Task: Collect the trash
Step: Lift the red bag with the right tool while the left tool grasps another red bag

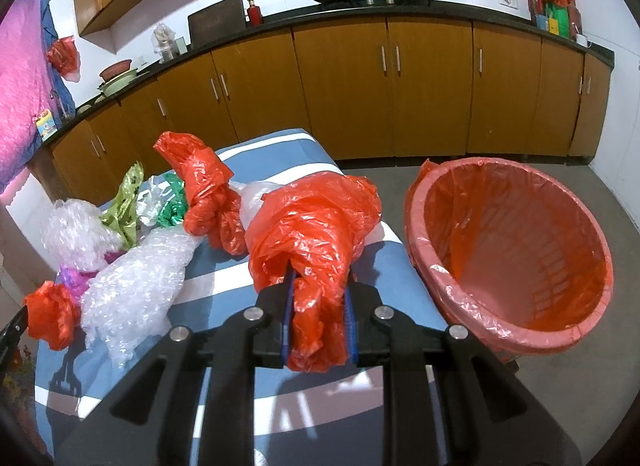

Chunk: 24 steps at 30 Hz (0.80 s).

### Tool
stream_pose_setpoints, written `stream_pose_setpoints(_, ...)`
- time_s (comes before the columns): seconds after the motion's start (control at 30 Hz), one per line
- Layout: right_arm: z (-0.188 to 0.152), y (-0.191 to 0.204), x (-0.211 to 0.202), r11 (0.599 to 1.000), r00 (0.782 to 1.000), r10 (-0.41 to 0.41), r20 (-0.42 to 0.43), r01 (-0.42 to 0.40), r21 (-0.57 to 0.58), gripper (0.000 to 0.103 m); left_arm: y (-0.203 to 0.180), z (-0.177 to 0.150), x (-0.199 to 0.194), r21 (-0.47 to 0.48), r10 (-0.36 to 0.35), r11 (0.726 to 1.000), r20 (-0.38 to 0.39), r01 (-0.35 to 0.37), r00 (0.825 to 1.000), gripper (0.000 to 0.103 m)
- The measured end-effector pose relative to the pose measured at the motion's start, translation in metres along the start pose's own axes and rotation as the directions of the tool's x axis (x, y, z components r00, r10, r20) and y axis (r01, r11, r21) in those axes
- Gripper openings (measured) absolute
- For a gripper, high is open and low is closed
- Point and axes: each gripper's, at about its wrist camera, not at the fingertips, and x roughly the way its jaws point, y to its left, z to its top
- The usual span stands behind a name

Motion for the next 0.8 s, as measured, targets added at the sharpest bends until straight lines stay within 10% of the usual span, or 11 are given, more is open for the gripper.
stream_pose_setpoints(0.67,0.002,-0.017,-0.035,0.999,0.998,0.027,0.048,-0.028,0.021,0.021,-0.007,0.006,-0.023,0.03,-0.037,0.999,0.048,0.035,0.998,0.0)
stream_pose_setpoints(0.77,0.002,-0.016,-0.037,0.999,0.998,0.03,0.05,-0.031,0.02,0.021,-0.007,0.002,-0.023,0.037,-0.064,0.997,0.035,0.062,0.997,0.012)
stream_pose_setpoints(0.8,0.002,-0.015,-0.037,0.999,0.998,0.032,0.05,-0.033,0.02,0.021,-0.009,0.001,-0.022,0.038,-0.067,0.997,0.032,0.065,0.997,0.032)
